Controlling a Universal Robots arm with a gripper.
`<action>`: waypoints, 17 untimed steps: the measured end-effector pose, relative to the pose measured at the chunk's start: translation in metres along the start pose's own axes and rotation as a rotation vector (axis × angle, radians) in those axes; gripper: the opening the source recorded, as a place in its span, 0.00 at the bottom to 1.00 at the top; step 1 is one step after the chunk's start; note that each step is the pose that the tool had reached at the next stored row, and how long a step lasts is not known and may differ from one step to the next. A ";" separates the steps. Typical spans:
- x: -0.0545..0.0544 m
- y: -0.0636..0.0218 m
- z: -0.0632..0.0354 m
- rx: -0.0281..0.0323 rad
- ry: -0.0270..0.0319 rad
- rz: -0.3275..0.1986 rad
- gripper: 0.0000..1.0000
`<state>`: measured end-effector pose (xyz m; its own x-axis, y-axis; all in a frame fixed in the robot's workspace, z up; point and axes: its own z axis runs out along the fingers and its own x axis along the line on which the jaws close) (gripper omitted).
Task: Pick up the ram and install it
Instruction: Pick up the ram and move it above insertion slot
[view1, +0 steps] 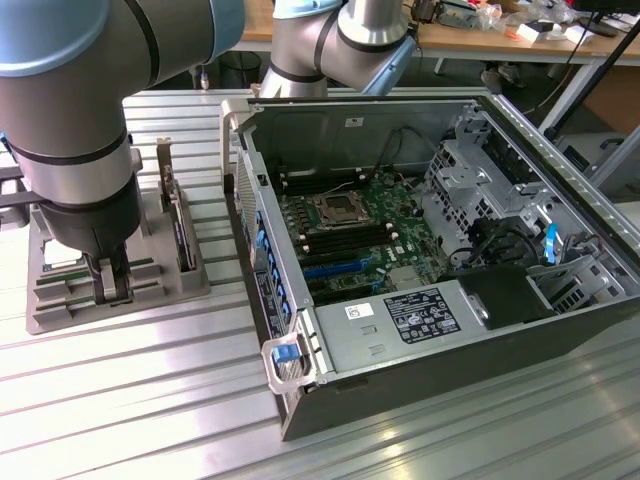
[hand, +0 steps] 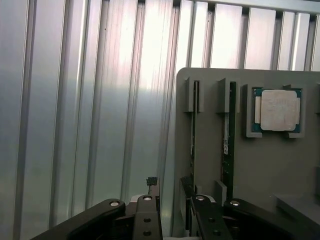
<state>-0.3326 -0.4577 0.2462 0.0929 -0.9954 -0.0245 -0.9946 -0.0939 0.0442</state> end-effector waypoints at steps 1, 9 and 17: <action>0.000 0.0000 0.0004 0.0000 0.0000 0.000 0.30; 0.000 -0.0003 0.0061 -0.0001 0.0000 0.000 0.30; 0.000 -0.0004 0.0094 0.0000 0.0000 0.000 0.30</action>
<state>-0.3326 -0.4577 0.2369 0.0929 -0.9954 -0.0244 -0.9946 -0.0939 0.0442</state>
